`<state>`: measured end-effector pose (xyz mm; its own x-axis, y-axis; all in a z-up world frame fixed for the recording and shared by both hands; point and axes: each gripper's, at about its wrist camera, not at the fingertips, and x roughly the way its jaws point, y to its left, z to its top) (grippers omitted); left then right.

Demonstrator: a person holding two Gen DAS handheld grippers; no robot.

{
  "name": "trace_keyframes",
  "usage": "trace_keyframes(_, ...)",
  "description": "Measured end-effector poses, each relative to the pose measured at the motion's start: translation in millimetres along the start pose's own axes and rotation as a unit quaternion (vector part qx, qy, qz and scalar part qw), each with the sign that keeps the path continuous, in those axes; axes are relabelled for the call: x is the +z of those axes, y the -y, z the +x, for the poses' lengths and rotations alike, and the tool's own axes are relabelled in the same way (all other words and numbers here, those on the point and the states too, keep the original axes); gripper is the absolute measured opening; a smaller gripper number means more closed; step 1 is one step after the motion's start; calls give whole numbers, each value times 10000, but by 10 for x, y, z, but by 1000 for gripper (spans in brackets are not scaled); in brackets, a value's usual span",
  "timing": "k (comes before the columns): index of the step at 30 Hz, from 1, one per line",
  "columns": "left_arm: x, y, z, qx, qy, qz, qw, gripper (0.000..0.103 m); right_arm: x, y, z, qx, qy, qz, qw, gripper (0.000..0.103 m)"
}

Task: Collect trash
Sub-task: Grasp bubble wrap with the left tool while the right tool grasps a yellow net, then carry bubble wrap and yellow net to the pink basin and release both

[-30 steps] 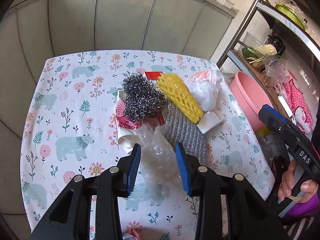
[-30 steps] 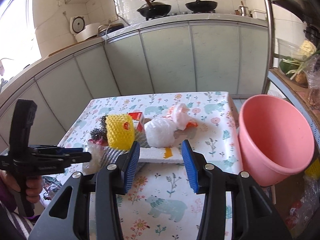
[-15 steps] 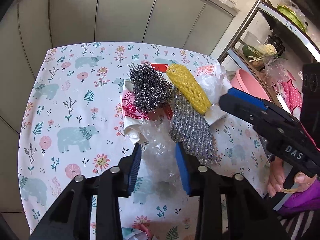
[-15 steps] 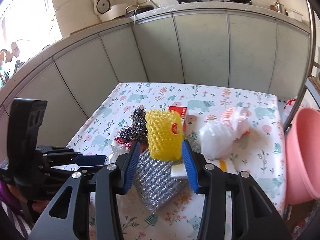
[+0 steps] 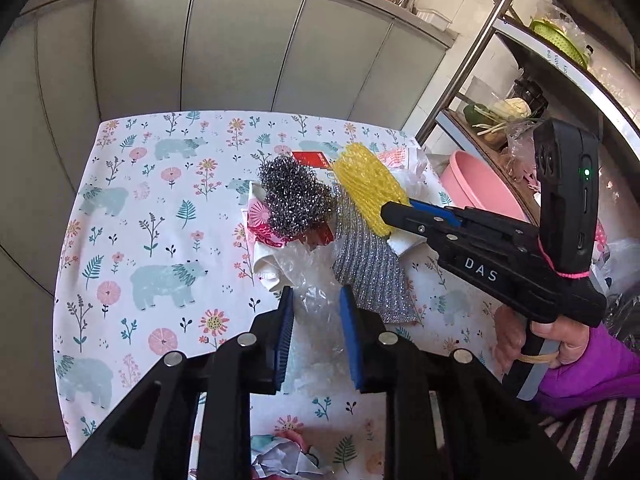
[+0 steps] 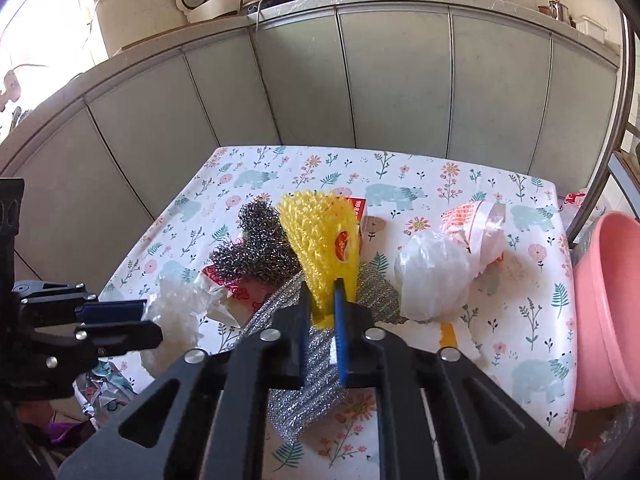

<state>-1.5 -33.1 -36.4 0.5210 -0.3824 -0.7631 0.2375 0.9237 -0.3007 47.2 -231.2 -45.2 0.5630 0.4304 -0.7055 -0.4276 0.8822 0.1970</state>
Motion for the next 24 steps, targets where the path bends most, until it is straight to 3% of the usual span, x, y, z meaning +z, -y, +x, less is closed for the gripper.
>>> trace_keyframes(9, 94, 106, -229, 11, 415, 107, 9991, 22, -22, -31, -425, 187, 492, -17, 9986, 10)
trace_keyframes(24, 475, 484, -586, 26, 1384, 535, 9889, 22, 22, 236, -1042, -199, 1372, 187, 9902, 10)
